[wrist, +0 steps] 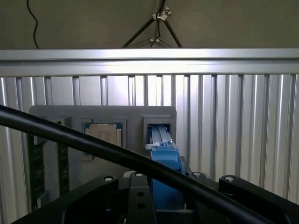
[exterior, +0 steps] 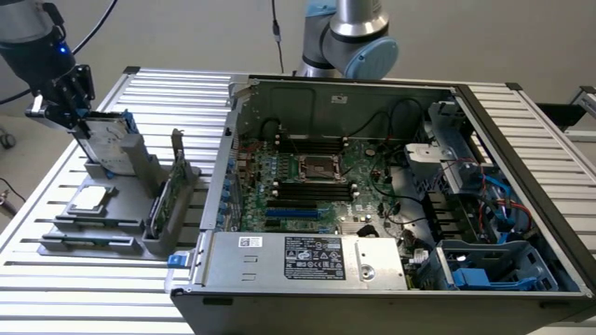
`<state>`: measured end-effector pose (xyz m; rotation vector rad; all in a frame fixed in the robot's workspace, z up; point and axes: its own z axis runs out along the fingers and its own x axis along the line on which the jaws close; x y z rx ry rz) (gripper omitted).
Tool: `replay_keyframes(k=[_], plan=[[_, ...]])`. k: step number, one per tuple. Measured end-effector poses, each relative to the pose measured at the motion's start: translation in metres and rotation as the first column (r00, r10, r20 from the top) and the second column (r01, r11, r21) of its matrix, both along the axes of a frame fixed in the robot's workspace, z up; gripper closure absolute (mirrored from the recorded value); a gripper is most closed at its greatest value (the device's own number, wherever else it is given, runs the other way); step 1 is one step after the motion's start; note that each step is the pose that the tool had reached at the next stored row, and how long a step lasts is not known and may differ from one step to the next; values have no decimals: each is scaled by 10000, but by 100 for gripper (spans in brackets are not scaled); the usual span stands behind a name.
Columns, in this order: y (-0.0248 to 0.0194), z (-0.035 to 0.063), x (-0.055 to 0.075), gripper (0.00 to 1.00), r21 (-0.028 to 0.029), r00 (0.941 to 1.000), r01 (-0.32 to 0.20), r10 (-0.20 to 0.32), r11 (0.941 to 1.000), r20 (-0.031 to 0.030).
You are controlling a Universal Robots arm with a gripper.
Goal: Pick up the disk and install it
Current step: 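Pick up the disk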
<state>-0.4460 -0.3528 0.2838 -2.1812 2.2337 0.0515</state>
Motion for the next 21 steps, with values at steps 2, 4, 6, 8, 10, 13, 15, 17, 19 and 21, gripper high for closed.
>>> replay_keyframes(k=[2, 4, 6, 8, 10, 13, 15, 17, 19, 21], plan=[[0, 0, 0, 67, -3, 10000, 0, 0, 10000, 0], [0, 0, 0, 67, -11, 10000, -2, 2, 10000, 0], [0, 0, 0, 67, -24, 10000, -2, 2, 10000, 0], [0, 0, 0, 67, -33, 10000, -3, 3, 10000, 0], [0, 0, 0, 67, -38, 10000, -3, 3, 10000, 0], [0, 0, 0, 67, -38, 10000, -2, 2, 10000, 0], [0, 0, 0, 67, -39, 10000, -2, 2, 10000, -1], [0, 0, 0, 67, -39, 10000, -2, 2, 10000, 0], [0, 0, 0, 67, -38, 10000, -2, 2, 10000, 0], [0, 0, 0, 67, -39, 10000, -2, 2, 10000, 0]])
